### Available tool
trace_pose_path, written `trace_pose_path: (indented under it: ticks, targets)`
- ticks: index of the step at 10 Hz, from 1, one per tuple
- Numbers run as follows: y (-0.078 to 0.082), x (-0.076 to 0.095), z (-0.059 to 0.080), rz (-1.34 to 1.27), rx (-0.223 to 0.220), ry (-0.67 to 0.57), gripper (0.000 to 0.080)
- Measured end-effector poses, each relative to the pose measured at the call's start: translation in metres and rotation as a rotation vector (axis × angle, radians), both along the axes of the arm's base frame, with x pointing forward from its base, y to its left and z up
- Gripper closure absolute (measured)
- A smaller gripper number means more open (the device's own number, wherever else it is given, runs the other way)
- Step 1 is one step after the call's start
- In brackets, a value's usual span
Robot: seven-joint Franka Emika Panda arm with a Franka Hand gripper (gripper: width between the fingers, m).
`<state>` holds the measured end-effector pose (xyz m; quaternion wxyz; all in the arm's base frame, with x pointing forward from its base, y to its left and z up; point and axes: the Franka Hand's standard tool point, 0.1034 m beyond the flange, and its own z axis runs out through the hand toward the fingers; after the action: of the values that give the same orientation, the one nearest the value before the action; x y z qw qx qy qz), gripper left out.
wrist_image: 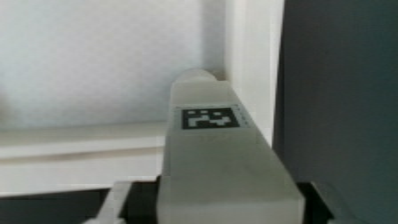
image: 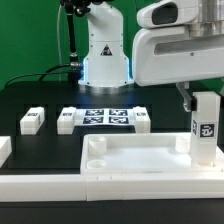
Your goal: Assemble desk
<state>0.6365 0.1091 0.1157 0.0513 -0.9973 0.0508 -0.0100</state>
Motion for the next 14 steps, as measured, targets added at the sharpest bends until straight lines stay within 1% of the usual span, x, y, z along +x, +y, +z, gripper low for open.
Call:
trace_pose_path:
  ticks: [1,2,5,7,11,12,13,14]
  targets:
    - [0.000,0.000,0.000,-0.058,0.001,0.006,0.0511]
    - [0.000,0.001,-0.001,-0.227,0.005,0.000,0.0511]
    - [-0.001,0.000,-0.002,-0.804,0.060,0.014,0.0511]
    - [-0.005,0.001,-0.001,-0.971,0.101,0.059,0.0509]
    - [0.000,0.000,-0.002,-1.186,0.125,0.097,0.0509]
    - [0.004,0.000,-0.003,-1.366,0.155,0.117,0.0509]
    - [0.008,0.000,-0.003,-1.412,0.167,0.109,0.0509]
    - [0.008,-0.001,-0.003,-1.371,0.165,0.105,0.0509]
